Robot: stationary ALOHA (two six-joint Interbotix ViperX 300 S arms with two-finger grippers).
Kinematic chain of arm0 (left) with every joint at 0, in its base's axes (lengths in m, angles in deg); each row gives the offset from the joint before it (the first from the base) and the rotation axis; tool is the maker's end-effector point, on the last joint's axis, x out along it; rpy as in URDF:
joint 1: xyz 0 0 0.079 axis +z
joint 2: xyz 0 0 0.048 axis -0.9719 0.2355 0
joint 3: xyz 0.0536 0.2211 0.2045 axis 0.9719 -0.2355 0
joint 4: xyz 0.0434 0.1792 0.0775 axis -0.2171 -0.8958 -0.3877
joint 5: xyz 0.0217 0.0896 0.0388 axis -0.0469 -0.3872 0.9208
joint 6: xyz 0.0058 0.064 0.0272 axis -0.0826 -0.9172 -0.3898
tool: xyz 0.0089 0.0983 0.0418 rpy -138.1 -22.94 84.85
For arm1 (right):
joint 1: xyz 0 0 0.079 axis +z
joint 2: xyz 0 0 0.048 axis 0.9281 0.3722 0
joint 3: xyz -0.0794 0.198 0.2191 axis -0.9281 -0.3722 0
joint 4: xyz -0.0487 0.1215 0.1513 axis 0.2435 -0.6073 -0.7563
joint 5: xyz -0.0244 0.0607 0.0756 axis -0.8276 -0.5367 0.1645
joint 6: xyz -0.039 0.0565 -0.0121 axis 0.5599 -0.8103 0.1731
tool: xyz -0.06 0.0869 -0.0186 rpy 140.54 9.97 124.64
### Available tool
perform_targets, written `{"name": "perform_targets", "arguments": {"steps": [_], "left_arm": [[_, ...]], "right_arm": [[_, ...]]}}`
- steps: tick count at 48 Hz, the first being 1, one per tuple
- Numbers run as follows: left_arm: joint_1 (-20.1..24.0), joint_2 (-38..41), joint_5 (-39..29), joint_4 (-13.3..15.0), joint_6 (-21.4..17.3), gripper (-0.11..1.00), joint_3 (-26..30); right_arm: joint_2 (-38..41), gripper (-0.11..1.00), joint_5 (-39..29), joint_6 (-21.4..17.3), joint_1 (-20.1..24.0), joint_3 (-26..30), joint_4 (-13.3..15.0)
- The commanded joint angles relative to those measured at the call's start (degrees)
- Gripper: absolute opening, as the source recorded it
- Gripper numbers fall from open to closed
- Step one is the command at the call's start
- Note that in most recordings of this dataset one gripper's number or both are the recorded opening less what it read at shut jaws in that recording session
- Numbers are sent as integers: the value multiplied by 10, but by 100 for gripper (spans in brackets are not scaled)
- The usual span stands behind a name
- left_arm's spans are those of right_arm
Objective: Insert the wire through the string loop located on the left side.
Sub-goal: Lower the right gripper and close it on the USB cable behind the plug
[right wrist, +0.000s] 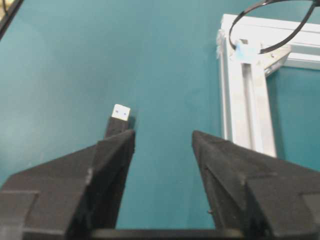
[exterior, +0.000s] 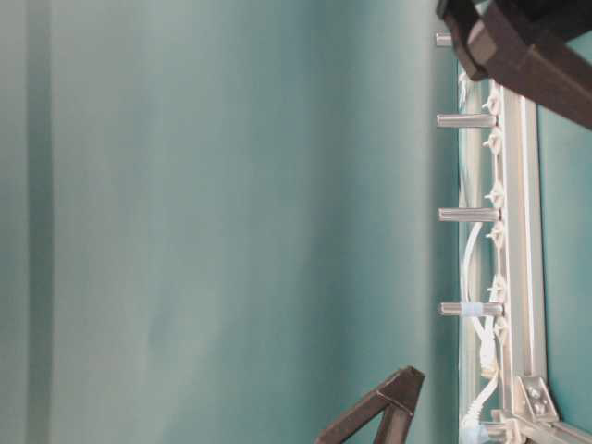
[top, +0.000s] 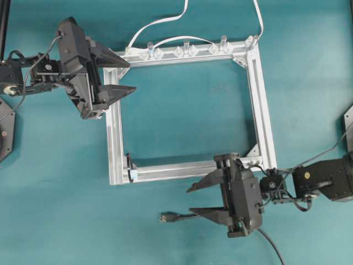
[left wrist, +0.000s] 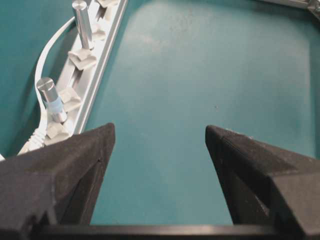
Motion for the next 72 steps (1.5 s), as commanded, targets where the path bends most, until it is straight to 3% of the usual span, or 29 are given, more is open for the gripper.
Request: {"name": "perform_targets", "arguments": {"steps": [1, 9, 32, 72], "left_arm": [[-4, -8, 1, -2, -2, 80, 5], [-5, -8, -11, -2, -2, 80, 3], [-11, -8, -31, -2, -4, 80, -19], [-11, -9, -31, -2, -6, 80, -54]], "right_arm": [[-10, 64, 5, 0, 6, 9, -3], [-6, 67, 4, 0, 11, 12, -6], [42, 67, 4, 0, 35, 47, -53], [105, 67, 3, 0, 40, 81, -66]]}}
